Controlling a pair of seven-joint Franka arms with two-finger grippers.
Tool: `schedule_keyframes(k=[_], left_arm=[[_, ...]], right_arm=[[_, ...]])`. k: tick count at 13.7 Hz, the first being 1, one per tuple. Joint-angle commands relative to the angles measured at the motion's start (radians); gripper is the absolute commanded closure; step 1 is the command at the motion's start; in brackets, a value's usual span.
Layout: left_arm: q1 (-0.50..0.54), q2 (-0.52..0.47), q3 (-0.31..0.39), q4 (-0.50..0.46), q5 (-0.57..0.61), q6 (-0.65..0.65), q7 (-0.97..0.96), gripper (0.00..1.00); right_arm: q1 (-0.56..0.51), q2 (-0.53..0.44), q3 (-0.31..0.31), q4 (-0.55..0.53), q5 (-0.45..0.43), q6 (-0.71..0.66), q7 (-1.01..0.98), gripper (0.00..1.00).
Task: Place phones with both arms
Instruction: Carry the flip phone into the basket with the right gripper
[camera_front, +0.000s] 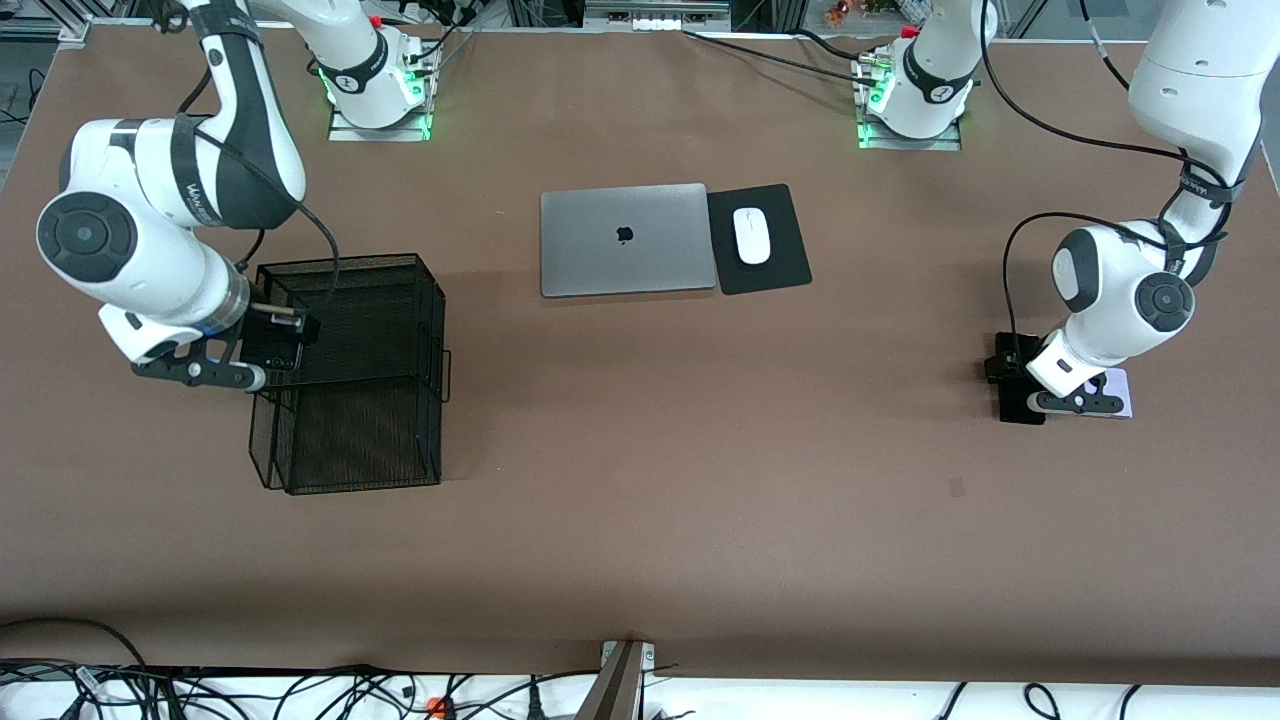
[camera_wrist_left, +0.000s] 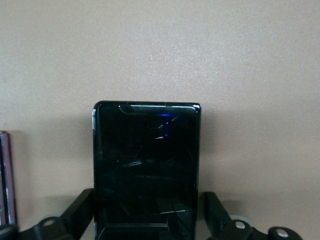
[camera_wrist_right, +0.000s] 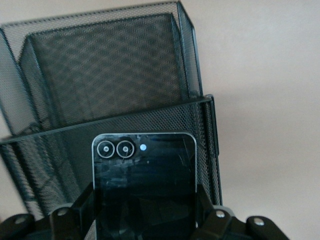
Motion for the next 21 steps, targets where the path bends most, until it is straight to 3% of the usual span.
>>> schedule_keyframes(k=[1, 3, 5, 8, 13, 14, 15, 16, 17, 21], left_arm=[[0.006, 0.011, -0.008, -0.009, -0.017, 0.022, -0.038, 0.51], [0.005, 0.016, -0.008, -0.007, -0.017, 0.022, -0.059, 0.77], [0.003, 0.016, -0.009, 0.001, -0.017, 0.017, -0.064, 0.93], [0.003, 0.008, -0.009, 0.014, -0.017, 0.008, -0.089, 1.0], [-0.004, 0.002, -0.026, 0.092, -0.017, -0.116, -0.102, 1.0], [-0.004, -0.004, -0.03, 0.131, -0.017, -0.186, -0.107, 1.0], [-0.004, -0.013, -0.04, 0.168, -0.017, -0.246, -0.112, 1.0], [-0.004, -0.014, -0.059, 0.207, -0.017, -0.298, -0.136, 1.0], [-0.008, -0.012, -0.07, 0.246, -0.017, -0.349, -0.163, 1.0], [-0.035, -0.009, -0.168, 0.32, -0.014, -0.403, -0.329, 1.0]], right_arm=[[0.018, -0.09, -0.014, -0.196, 0.01, 0.143, -0.062, 0.85], [0.018, -0.081, -0.014, -0.246, 0.01, 0.212, -0.105, 0.84], [0.018, -0.066, -0.014, -0.269, 0.011, 0.248, -0.14, 0.84], [0.018, -0.052, -0.013, -0.27, 0.011, 0.251, -0.16, 0.82], [-0.012, -0.038, -0.022, -0.27, 0.04, 0.247, -0.18, 0.73], [-0.022, -0.037, -0.022, -0.27, 0.06, 0.245, -0.18, 0.67], [-0.031, -0.037, -0.022, -0.27, 0.065, 0.245, -0.18, 0.52], [-0.034, -0.037, -0.022, -0.265, 0.065, 0.242, -0.18, 0.21], [-0.037, -0.037, -0.022, -0.26, 0.065, 0.239, -0.177, 0.02], [-0.04, -0.04, -0.022, -0.216, 0.066, 0.224, -0.167, 0.01]])
